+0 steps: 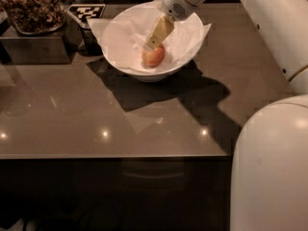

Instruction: Pick apple from white bowl

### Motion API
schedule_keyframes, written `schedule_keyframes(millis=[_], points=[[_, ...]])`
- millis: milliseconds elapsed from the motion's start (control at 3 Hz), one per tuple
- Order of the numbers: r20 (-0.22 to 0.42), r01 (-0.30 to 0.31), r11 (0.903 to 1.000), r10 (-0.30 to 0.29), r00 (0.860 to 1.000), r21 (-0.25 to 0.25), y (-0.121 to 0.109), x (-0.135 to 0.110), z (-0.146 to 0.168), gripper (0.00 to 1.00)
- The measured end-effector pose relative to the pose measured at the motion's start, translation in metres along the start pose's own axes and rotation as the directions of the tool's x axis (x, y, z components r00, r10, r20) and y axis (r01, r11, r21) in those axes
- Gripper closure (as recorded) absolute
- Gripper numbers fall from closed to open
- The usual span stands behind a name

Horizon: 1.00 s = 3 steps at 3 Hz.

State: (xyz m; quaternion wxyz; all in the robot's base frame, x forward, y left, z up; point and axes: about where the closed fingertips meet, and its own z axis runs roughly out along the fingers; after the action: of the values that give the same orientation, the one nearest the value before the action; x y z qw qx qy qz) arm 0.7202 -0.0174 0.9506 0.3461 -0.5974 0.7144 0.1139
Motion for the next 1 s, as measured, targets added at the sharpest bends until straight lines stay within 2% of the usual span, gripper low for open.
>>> schedule_keyframes(millis=[1000], points=[[-0.043, -0.04, 0.9982, 0.038, 0.998, -0.045, -0.001, 0.025, 0.041, 0.11]])
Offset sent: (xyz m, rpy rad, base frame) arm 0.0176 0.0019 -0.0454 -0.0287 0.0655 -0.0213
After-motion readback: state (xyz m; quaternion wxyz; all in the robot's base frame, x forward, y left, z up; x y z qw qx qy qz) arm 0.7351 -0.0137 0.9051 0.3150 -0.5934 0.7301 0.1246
